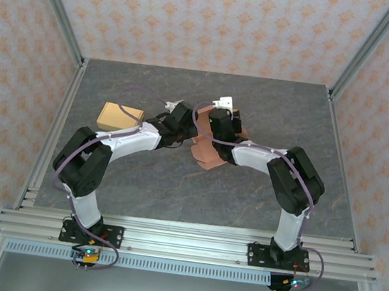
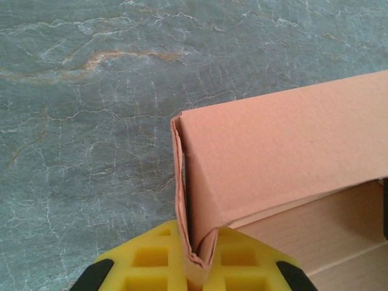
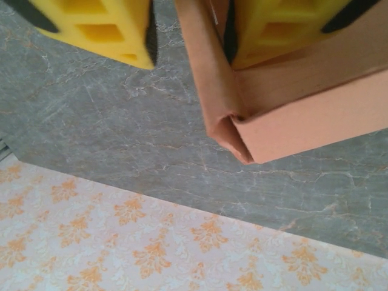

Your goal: Fold the paper box

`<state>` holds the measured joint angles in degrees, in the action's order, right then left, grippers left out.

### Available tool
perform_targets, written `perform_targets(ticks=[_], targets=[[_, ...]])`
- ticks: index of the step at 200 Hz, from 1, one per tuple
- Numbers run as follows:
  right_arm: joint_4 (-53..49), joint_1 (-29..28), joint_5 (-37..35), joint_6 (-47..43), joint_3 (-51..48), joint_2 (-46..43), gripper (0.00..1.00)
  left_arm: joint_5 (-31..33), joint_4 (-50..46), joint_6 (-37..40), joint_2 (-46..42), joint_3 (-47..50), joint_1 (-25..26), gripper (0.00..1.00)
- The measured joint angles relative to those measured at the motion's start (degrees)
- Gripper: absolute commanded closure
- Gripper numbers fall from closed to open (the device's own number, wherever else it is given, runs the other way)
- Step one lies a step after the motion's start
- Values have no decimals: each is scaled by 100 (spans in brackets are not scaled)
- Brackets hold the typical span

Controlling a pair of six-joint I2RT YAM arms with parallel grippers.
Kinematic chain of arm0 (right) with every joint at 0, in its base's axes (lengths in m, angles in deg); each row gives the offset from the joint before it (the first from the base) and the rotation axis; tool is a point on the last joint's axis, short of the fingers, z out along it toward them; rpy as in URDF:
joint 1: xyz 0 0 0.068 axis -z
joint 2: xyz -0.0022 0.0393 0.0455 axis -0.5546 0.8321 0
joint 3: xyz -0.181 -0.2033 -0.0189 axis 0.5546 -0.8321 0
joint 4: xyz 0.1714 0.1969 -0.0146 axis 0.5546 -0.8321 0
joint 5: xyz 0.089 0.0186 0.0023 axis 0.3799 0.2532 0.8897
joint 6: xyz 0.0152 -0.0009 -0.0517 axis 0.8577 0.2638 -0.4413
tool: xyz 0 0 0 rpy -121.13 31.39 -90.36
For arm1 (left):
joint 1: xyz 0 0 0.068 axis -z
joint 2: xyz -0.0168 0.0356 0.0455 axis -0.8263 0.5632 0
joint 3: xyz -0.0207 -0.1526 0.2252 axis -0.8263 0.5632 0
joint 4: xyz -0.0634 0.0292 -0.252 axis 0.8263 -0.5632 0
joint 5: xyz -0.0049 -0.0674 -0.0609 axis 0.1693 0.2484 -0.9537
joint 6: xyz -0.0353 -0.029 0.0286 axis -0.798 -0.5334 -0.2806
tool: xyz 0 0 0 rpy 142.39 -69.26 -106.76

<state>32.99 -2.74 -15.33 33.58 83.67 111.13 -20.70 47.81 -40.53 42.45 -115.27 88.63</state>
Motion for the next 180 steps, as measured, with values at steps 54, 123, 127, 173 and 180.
perform_targets(ticks=[54, 123, 127, 173, 180], targets=[[-588, 815, 3016, 608, -619, -1414, 39, 22, 28, -20, -7, -20, -2, 100], [-931, 2212, 6531, 533, -828, -2463, 33, 2, -136, 369, -11, -94, -157, 100], [-951, 2306, 6640, 533, -828, -2444, 32, 2, -136, 424, -11, -103, -157, 100], [-2087, 2734, 8421, -39, -120, -1593, 24, -341, -136, 1082, -11, -133, -173, 100], [-2190, 2719, 8572, -83, -35, -1473, 24, -415, -136, 1121, -11, -138, -190, 100]])
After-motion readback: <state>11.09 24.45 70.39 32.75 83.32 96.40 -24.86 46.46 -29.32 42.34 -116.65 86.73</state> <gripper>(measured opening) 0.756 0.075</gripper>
